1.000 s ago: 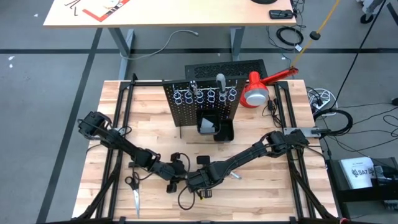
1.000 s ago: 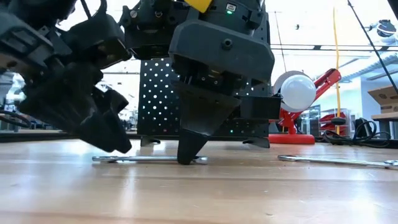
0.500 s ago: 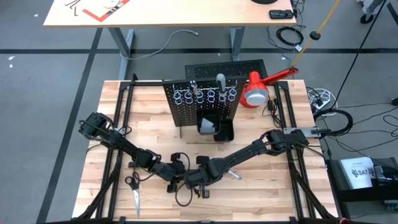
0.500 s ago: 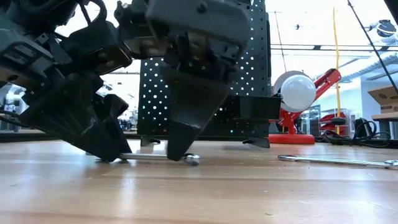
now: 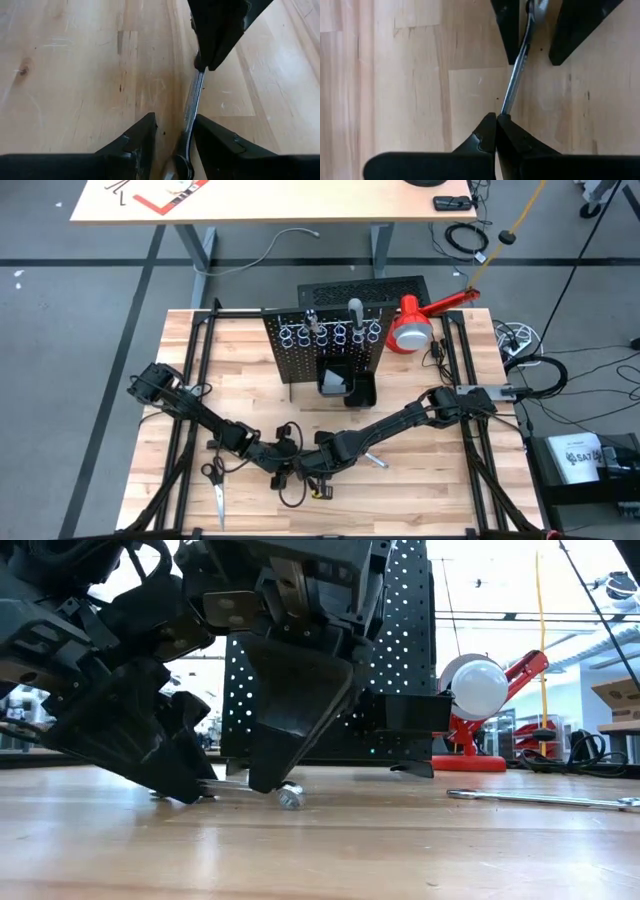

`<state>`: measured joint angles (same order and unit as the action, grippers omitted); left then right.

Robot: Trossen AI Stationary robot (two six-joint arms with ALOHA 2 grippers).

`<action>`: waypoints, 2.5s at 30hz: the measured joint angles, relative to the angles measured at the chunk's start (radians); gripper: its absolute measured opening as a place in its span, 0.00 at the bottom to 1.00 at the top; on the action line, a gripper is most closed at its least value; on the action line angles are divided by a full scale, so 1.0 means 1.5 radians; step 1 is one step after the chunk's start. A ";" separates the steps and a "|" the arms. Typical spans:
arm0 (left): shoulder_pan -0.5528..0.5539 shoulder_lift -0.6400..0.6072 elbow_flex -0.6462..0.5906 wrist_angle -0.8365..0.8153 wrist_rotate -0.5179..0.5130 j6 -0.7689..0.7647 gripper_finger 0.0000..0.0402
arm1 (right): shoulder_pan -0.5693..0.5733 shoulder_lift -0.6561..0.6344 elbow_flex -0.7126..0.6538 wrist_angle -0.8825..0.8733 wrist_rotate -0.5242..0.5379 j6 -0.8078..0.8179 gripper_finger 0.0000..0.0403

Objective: Hang tools onto peg board
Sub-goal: Hang the wrench on the pegboard

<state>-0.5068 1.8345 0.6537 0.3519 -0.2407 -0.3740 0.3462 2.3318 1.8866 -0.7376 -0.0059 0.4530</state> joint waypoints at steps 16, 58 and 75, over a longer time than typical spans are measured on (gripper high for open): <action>0.011 0.001 -0.002 0.004 0.028 0.015 0.04 | -0.001 -0.002 0.000 -0.015 0.024 -0.003 0.00; 0.008 -0.186 0.042 -0.121 -0.018 0.048 0.04 | 0.036 -0.058 0.001 0.021 0.250 -0.107 0.33; 0.005 -0.189 0.151 -0.340 0.002 0.074 0.04 | 0.026 -0.062 0.008 0.049 0.242 -0.188 0.09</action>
<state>-0.4995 1.5513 0.8806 -0.1586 -0.2375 -0.2625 0.3855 2.2391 1.8988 -0.6643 0.3573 0.1711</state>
